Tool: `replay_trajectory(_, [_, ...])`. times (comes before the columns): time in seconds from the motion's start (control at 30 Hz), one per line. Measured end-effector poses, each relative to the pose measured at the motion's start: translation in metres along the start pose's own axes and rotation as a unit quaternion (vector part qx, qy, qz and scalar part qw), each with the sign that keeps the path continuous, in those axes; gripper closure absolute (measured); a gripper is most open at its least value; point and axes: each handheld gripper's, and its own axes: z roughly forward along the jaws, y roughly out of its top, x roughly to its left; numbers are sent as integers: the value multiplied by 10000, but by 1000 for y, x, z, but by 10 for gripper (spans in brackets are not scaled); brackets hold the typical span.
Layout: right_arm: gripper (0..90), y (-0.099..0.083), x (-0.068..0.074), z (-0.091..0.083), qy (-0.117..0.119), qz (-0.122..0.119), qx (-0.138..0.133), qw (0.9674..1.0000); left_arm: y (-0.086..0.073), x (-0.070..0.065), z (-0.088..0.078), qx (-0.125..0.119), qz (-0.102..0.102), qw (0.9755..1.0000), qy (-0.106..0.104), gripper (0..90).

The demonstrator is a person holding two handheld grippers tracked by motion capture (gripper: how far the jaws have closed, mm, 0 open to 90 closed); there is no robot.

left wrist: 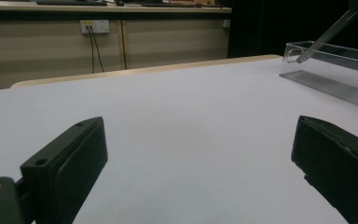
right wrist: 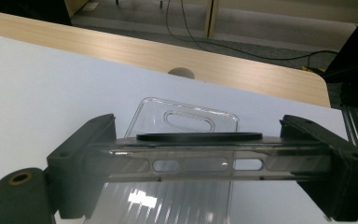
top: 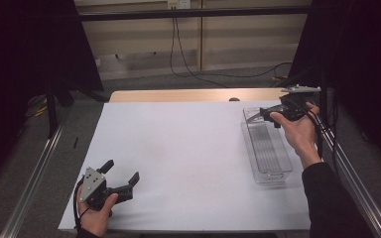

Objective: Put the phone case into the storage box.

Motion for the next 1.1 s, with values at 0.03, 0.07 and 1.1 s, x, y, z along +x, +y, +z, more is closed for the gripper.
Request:
replay_trajectory(0.03, [119,0,1,1,-13,2,24,10000,0,0,0,5,3,10000,-4,34])
replay_trajectory(0.07, [119,0,2,2,-42,4,13,10000,0,0,0,13,16,10000,-6,34])
replay_trajectory(1.1, [119,-4,10,25,-281,125,86,9995,0,1,0,15,35,10000,6,37])
